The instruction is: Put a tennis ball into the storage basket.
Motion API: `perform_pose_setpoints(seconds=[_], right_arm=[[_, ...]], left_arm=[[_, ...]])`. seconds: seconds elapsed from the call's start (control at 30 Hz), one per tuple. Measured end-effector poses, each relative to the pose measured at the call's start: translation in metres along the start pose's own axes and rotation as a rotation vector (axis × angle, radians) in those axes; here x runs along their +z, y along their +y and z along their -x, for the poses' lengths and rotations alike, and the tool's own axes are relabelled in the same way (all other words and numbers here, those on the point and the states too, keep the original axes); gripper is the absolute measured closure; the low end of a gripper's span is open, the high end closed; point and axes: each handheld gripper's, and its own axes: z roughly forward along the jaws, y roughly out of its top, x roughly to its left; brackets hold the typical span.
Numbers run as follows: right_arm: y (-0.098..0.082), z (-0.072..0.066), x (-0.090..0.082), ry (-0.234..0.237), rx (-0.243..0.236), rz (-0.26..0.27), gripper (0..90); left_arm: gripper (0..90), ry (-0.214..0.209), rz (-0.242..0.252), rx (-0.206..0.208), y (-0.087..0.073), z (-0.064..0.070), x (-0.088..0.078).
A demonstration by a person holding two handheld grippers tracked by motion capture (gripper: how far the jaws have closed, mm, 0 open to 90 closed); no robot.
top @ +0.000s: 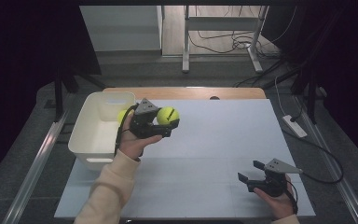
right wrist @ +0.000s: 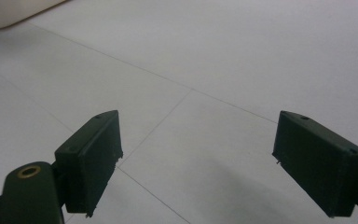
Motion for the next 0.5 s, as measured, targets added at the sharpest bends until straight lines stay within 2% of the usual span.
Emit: perform_pose_setpoints(seconds=[0.5], right_arm=[[0.000,0.000,0.000,-0.002,-0.003,0.001,15.0]], left_arm=[[27.3,0.043,0.015,-0.005,0.009,-0.007,-0.014]])
